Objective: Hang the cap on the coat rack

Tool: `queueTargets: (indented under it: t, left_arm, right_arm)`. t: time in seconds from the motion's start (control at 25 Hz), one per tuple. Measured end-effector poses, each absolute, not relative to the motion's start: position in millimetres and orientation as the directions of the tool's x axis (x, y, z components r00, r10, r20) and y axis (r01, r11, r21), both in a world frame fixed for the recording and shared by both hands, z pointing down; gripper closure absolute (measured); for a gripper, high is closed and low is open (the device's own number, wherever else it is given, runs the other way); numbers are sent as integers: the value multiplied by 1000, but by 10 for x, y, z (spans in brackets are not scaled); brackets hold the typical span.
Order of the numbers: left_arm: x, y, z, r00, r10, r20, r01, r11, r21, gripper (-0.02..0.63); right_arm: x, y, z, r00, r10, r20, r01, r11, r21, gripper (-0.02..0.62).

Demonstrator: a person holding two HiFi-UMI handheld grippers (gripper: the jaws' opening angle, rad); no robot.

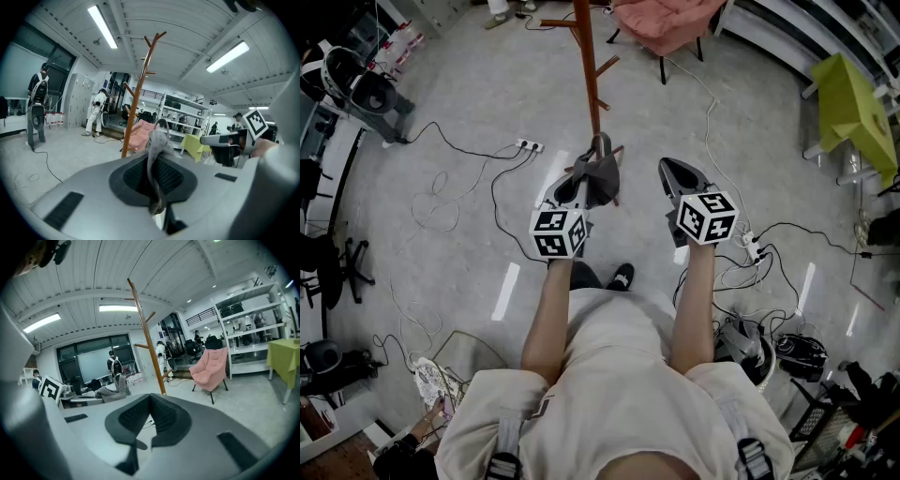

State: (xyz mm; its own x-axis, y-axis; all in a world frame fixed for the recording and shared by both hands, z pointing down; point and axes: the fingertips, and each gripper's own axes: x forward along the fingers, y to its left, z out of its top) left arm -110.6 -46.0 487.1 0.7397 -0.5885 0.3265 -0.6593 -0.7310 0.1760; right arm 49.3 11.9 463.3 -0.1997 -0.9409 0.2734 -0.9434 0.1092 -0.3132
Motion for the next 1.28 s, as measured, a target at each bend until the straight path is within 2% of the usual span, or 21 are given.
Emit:
queueTargets:
  t: [0.48,0.64,1.28]
  left_arm:
    - [-1458,-416,4826,684,-635,359,-716,-678,165,586]
    - [-1555,-530,4854,664,-637,391,-725,-677,128,586]
    - [-1016,-1370,4811,691,-619,373,-706,-690,160,586]
  right_arm:
    - [485,300,4821,-208,-933,295,-927,92,-363,591]
    - [387,247,4875,-270,-920,286,-900,135,-415,591]
    - [597,-562,4787,-318,-887,336,-919,200,-340,589]
